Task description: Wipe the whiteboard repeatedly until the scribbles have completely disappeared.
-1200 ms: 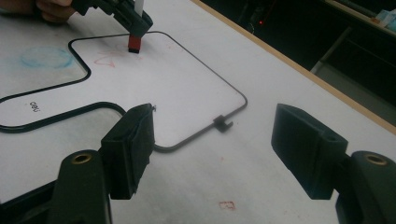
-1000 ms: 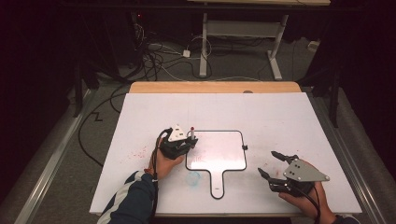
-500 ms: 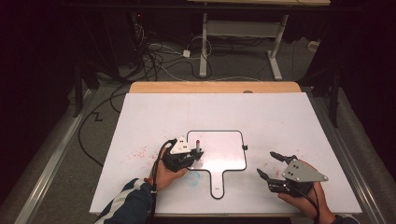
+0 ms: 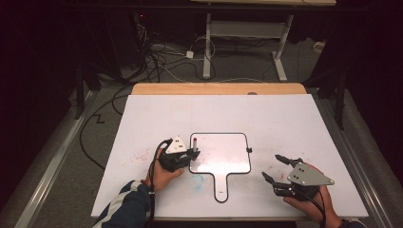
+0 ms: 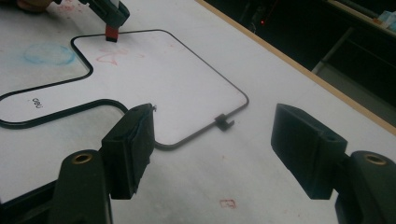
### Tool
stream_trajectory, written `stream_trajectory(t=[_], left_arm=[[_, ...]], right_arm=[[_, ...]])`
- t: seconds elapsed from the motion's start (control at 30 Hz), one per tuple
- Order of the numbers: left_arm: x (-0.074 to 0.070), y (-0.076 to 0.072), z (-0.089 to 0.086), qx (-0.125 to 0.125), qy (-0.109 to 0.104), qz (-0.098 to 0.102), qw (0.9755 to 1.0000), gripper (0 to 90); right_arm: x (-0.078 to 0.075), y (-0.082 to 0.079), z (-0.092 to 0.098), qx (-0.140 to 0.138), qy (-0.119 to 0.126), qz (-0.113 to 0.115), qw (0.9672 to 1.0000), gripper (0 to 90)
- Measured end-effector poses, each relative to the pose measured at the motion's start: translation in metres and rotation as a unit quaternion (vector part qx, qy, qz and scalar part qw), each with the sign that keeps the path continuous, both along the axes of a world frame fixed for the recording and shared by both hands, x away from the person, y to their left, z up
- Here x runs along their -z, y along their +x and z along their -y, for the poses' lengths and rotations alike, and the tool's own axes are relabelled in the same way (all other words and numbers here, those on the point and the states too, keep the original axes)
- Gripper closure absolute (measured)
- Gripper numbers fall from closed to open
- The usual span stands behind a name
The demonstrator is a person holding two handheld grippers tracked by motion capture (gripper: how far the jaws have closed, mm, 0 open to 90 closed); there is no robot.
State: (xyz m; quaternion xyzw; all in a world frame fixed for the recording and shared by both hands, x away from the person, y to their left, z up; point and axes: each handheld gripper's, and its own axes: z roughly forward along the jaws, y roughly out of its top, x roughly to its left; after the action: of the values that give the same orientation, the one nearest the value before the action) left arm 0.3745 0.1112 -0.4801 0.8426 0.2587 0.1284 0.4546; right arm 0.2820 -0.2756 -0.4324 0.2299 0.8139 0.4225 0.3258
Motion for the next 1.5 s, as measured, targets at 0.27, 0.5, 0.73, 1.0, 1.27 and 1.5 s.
stream_trajectory(t=[0.27, 0.5, 0.73, 1.0, 1.27, 1.5], left_arm=[[0.000, -0.022, 0.026, 0.061, 0.003, 0.005, 0.9981, 78.6], [0.000, -0.008, 0.010, 0.034, 0.009, 0.007, 0.9994, 78.5], [0.001, 0.002, -0.005, 0.009, -0.001, -0.001, 1.0000, 78.5], [0.000, -0.009, 0.025, 0.057, 0.004, 0.001, 0.9983, 78.6], [0.001, -0.017, 0.043, 0.093, 0.001, -0.001, 0.9956, 78.6], [-0.001, -0.006, 0.053, 0.098, 0.013, 0.006, 0.9951, 78.6]], right_arm=[[0.000, 0.000, -0.002, -0.003, -0.003, 0.000, 1.0000, 31.1], [0.001, 0.000, -0.003, -0.006, -0.005, 0.000, 1.0000, 31.1], [0.001, -0.001, -0.002, -0.005, -0.005, 0.000, 1.0000, 31.2], [0.002, 0.000, -0.004, -0.006, -0.008, -0.002, 0.9999, 31.2], [0.003, 0.001, -0.005, -0.007, -0.009, -0.005, 0.9999, 31.2], [0.004, 0.001, -0.006, -0.006, -0.011, -0.006, 0.9999, 31.2]])
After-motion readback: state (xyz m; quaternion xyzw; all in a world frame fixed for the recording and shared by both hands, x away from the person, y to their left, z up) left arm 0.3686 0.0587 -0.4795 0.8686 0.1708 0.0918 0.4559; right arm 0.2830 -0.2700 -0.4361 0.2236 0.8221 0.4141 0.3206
